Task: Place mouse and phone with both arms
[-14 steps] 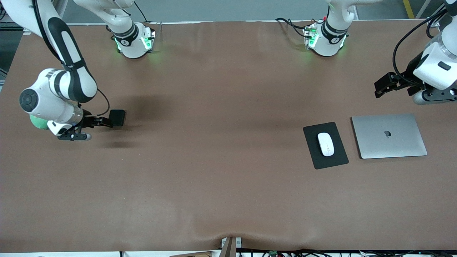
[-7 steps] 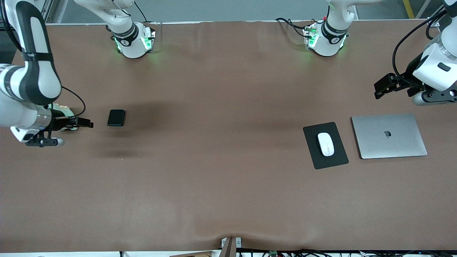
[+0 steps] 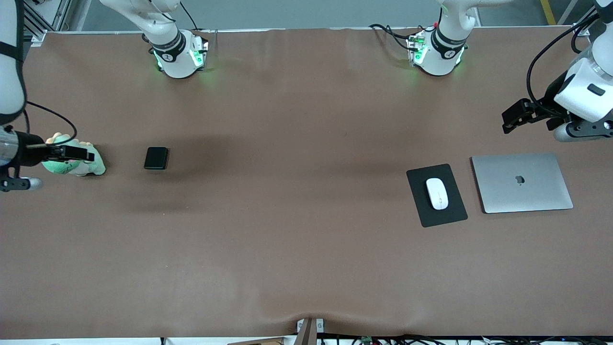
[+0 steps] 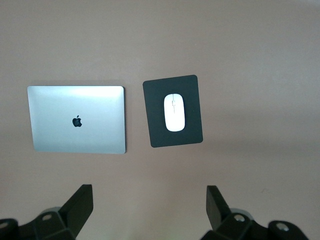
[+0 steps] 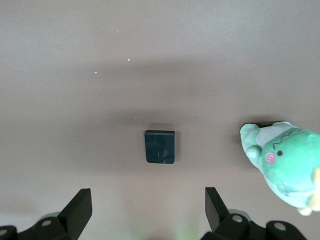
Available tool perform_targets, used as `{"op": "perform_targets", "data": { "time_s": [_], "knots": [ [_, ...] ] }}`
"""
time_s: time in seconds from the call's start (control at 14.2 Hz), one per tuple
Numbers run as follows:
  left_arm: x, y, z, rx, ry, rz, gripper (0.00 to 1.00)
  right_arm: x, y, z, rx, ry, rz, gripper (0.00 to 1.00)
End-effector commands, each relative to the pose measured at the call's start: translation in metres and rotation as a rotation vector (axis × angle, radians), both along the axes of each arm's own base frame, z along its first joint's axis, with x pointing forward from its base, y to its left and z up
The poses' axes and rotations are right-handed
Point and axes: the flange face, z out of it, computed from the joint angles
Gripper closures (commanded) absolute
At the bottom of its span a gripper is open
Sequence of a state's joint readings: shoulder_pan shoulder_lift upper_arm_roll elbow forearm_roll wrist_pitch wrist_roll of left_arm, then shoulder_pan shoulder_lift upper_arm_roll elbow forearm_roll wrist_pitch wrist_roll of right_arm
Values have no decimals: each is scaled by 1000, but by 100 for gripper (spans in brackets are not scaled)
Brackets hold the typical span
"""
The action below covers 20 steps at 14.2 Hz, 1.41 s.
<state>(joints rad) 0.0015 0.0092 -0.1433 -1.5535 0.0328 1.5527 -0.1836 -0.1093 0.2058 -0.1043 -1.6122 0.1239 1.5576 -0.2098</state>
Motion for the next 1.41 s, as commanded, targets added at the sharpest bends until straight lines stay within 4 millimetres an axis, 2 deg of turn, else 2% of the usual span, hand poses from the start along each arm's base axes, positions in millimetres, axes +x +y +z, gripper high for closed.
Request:
{"op": "perform_targets", "data": {
  "time_s": [0.0,0.14,0.28,0.56,0.92,1.13,1.34],
  "knots": [
    [-2,-1,6,-26,-14,-7,0,-5,5,56,1,-7,46,0],
    [-2,-1,6,-26,-14,-7,0,-7,10,65,8,-2,67,0],
    [-2,-1,6,-26,-14,-9,0,-15,16,91,0,-36,89,0],
    [-2,0,6,-23,-16,-9,0,-20,16,117,-9,-50,91,0],
    [-3,-1,6,-18,-15,-12,0,-44,55,165,-106,-94,116,0],
    [-3,-1,7,-18,-16,-12,0,-58,73,178,-126,-96,52,0],
    [-3,-2,7,-18,-16,-13,0,-65,72,184,-128,-99,49,0]
  ]
}}
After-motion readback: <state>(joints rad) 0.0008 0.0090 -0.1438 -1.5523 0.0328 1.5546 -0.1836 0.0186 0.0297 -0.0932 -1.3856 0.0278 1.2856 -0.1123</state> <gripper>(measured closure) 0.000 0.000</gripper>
